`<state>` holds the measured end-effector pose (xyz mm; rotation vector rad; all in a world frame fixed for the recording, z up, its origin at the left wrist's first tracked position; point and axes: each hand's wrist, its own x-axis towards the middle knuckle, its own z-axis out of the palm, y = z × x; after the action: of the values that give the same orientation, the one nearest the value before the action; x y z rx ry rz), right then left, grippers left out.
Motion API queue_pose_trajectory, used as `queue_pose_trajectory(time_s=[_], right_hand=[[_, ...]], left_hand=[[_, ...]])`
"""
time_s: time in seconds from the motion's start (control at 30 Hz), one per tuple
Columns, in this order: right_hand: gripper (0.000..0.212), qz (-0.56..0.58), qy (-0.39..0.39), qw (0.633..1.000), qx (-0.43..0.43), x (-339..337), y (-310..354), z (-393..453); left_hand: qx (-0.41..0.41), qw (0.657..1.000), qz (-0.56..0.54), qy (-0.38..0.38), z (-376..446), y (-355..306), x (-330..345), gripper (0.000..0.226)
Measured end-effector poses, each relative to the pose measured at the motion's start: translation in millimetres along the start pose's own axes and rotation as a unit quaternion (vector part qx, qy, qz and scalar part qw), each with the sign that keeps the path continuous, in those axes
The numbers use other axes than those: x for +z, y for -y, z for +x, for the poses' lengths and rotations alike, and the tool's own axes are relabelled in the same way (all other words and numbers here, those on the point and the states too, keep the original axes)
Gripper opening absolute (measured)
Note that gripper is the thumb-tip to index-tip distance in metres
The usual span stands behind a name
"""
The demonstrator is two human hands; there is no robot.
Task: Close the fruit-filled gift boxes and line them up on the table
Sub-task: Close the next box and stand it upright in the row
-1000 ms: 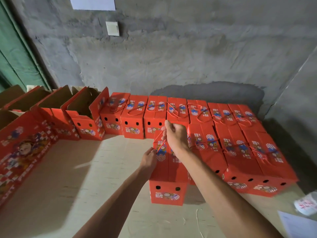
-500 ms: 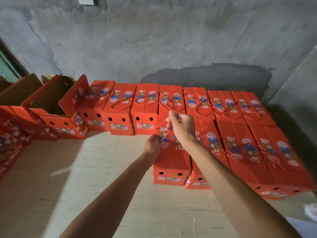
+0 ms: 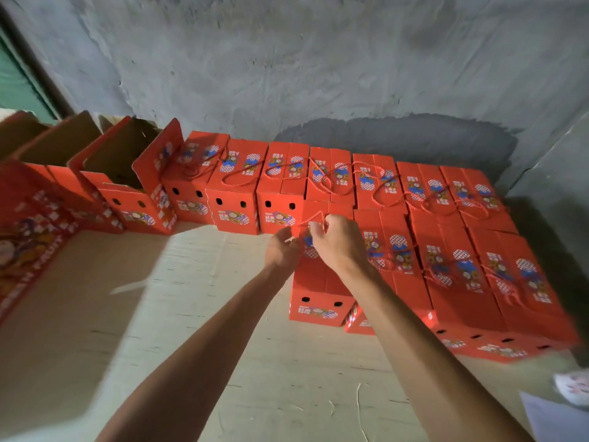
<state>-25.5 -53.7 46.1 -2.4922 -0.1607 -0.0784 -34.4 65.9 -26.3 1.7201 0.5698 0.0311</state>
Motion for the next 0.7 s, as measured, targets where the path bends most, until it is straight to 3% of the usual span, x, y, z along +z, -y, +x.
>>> queue_pose_trajectory(time_s=[0.1, 0.23, 0.43, 0.7], right_hand=[[0.034, -0.054, 0.003, 0.999, 0.003, -3, 16, -32], [0.041, -0.003, 0.026, 0.999, -0.039, -1, 49, -74], [0.036, 0.086, 0.081, 0.990, -0.076, 22, 94, -137], [0.036, 0.105, 0.152, 0.973, -0.140, 68, 155, -232]], left_hand=[[0.047, 0.999, -0.016, -0.019, -33, -2, -25, 0.041], [0.085, 0.995, -0.037, -0.047, -84, 2, -67, 0.034], [0.073, 0.988, -0.064, -0.120, -150, 18, -138, 0.031], [0.055, 0.970, -0.103, -0.215, -254, 57, -236, 0.020]])
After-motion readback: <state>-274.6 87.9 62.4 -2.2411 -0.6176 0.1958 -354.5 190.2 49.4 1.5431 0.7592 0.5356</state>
